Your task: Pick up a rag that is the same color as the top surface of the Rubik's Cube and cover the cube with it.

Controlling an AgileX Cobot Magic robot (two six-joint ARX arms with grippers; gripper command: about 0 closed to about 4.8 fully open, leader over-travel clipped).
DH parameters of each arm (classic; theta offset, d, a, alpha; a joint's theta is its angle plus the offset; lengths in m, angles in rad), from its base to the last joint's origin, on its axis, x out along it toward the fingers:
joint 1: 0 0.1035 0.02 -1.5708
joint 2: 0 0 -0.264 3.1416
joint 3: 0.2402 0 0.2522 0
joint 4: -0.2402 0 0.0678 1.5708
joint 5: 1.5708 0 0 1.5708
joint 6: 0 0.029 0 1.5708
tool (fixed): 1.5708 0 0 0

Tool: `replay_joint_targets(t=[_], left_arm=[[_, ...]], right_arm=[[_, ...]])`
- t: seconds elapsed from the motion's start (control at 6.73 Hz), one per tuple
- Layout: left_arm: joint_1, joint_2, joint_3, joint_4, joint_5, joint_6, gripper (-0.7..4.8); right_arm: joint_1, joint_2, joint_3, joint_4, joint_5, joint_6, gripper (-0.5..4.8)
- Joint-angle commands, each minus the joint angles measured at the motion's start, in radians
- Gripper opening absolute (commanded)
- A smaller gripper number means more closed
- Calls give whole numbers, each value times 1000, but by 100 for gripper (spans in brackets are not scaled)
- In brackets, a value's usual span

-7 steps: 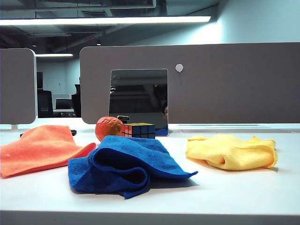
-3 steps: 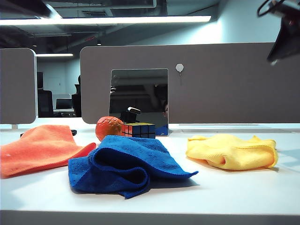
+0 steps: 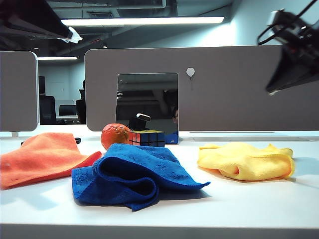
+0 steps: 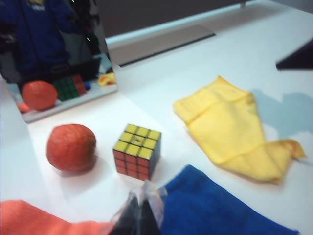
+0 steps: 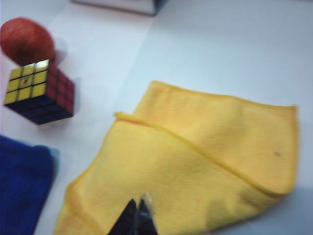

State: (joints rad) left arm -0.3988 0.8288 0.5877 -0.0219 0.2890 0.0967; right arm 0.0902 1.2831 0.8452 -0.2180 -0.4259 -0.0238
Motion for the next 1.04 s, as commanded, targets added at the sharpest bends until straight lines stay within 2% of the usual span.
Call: replay_joint_targets(t=[0.15, 0.3, 0.45, 0.74, 1.04], left_arm=[[2, 17, 5, 72, -58, -1, -6], [2, 17, 5, 83, -94, 0, -5], [2, 17, 5, 83, -94, 0, -5], [2, 17, 5, 83, -94, 0, -5], [2, 17, 5, 83, -94, 0, -5]], right_arm=[[48, 34, 4, 91, 31, -3, -5], [98, 137, 4, 135, 76, -3, 212], [97, 196, 4, 90, 97, -5, 322], [97, 264, 4, 117, 233, -11, 339], [97, 291, 4, 118, 295, -10, 339]])
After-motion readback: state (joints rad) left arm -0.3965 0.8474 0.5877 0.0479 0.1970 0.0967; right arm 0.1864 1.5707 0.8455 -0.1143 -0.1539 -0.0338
